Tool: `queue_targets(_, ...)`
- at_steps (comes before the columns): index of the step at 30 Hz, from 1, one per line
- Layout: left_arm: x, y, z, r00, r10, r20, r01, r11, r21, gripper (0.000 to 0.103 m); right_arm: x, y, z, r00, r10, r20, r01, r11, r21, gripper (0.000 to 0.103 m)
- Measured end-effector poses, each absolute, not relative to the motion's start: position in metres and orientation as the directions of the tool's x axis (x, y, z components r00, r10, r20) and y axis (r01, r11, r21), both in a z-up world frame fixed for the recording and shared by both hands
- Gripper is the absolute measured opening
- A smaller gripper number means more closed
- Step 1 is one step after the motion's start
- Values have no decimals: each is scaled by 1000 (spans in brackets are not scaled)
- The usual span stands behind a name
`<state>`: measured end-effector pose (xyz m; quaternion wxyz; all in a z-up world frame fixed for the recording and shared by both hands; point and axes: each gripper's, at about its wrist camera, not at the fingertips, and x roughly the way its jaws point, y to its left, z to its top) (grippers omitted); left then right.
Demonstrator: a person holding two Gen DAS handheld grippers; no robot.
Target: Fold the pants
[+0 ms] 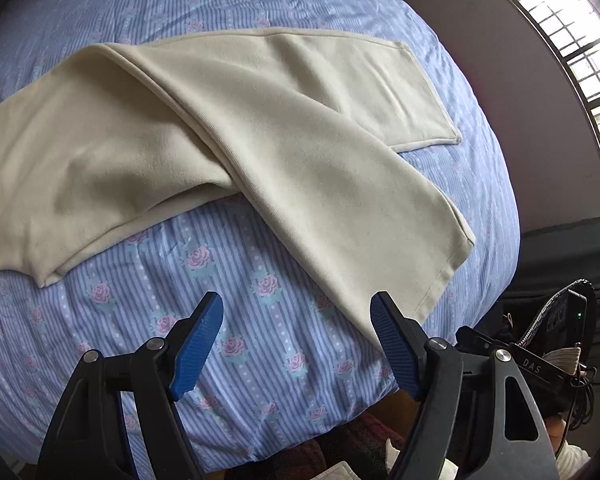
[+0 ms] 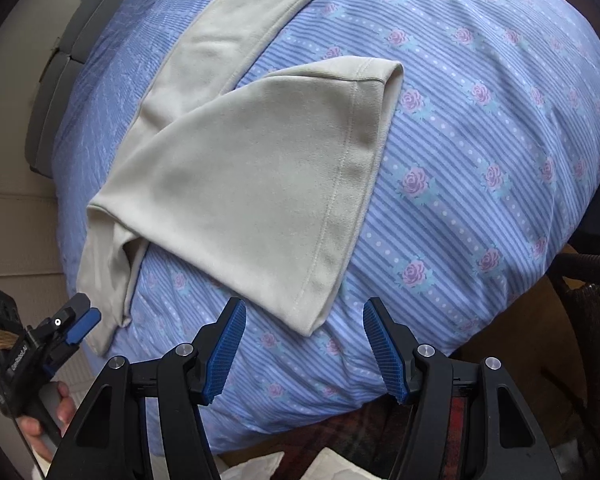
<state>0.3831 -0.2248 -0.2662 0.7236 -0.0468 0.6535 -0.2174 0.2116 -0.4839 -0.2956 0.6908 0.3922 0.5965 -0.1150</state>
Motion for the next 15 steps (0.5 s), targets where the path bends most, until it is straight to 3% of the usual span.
queue_targets(11, 412, -255, -323, -58, -382, -922, 232, 894, -384, 71, 221, -518, -323, 275, 258, -926, 722, 581, 376, 63)
queue_targets(15, 427, -262, -350, -113, -396, -911, 150, 900, -410, 63, 235, -533, -340, 250, 263, -932, 736, 573, 360, 62)
